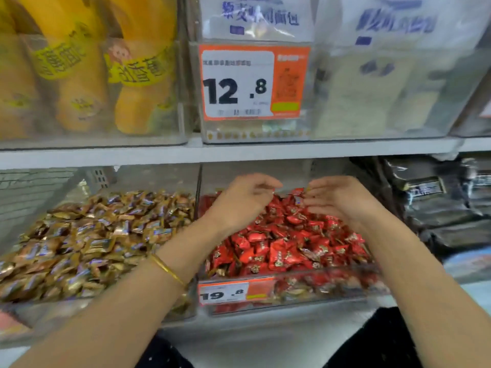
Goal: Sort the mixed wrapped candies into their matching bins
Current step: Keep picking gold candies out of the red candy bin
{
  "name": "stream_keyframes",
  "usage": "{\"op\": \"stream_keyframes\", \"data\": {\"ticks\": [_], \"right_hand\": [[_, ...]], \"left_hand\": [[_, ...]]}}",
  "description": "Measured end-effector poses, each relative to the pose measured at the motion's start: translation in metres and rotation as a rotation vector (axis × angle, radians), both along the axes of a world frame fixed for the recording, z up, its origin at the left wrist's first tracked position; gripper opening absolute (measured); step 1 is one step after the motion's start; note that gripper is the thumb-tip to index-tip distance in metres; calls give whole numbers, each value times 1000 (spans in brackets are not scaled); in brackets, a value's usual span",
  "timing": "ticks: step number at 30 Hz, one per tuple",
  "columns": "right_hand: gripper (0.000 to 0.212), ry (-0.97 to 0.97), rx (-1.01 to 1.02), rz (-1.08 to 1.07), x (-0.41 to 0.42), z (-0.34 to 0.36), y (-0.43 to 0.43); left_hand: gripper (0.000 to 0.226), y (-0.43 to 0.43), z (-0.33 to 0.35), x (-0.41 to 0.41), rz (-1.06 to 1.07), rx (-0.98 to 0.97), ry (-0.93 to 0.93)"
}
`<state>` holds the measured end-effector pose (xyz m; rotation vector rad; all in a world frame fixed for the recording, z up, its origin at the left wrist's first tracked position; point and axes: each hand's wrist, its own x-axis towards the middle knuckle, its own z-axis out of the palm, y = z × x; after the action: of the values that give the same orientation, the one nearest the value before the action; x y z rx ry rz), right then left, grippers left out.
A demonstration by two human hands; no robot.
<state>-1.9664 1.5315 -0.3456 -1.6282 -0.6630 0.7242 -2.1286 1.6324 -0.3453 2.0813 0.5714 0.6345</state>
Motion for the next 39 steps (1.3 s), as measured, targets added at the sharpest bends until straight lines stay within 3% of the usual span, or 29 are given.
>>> {"op": "stream_keyframes", "data": {"ticks": [3, 9, 13, 16, 19, 23, 26, 30, 34, 39], "right_hand": [[25, -94, -92, -86, 44, -12, -9], [21, -376, -288, -56, 77, -43, -16], [43, -300, -196, -46, 85, -60, -9], [44, -250, -160, -71, 90, -64, -4], [46, -243, -136, -60, 93, -65, -3], [38, -221, -135, -79, 89, -61, -6], [38, -201, -119, -99, 84, -53, -9], [40, -227, -141, -91, 83, -53, -10], [44, -326, -213, -54, 83, -58, -5], [38, -486, -102, -46, 71, -52, 6]], "left_hand": [[30, 6, -15, 66, -26, 65, 162], [44, 31, -48, 168, -74, 307, 293], [51, 47, -68, 207, -160, 614, 413], [40, 51, -74, 224, -223, 700, 536], [32, 47, -71, 231, -239, 669, 669], [39, 43, -67, 221, -304, 553, 887], [42, 35, -60, 199, -371, 486, 945], [28, 23, -41, 164, -386, 453, 839], [30, 26, -28, 121, -330, 344, 747], [28, 31, -27, 81, -212, 117, 509]]}}
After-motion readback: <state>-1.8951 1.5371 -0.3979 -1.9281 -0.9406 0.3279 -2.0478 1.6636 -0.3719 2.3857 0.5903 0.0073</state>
